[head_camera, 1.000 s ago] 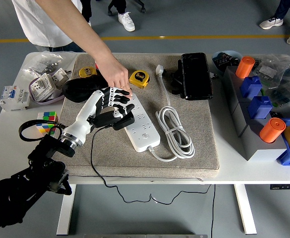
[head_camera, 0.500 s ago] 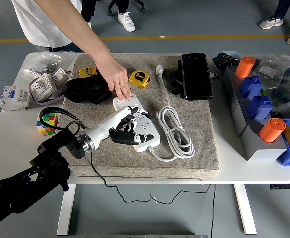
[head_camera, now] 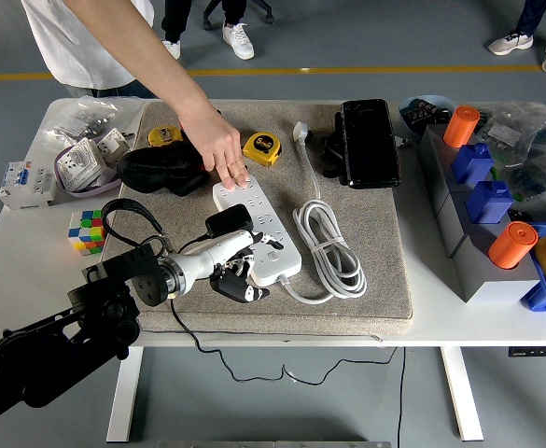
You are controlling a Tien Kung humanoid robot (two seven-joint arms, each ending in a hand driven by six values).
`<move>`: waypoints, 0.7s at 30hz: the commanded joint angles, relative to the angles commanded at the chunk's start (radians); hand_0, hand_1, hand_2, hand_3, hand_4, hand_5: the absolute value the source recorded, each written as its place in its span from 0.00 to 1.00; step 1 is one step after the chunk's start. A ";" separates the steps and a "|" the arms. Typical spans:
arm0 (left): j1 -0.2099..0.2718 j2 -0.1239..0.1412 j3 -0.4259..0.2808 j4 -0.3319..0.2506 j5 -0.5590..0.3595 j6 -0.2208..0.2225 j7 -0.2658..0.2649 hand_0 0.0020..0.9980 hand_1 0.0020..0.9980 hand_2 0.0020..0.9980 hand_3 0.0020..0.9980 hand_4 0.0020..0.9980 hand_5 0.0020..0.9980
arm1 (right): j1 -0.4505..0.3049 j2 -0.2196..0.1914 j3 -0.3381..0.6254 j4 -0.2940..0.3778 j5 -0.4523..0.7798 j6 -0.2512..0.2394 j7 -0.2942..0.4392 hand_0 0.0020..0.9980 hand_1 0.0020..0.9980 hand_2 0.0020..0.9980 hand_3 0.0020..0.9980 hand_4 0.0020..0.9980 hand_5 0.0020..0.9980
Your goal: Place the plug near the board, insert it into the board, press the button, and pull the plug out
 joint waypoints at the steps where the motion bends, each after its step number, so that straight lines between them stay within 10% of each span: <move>1: -0.001 0.000 0.003 0.003 0.002 0.000 0.002 0.05 0.08 0.14 0.85 0.79 0.00 | 0.000 0.000 0.000 0.000 0.000 0.000 0.000 0.59 0.65 0.60 0.50 0.78 0.51; 21: -0.033 -0.016 0.040 0.054 0.016 -0.019 0.046 0.05 0.08 0.15 0.85 0.79 0.00 | 0.002 0.000 0.001 0.003 -0.001 -0.002 0.002 0.59 0.65 0.60 0.50 0.78 0.50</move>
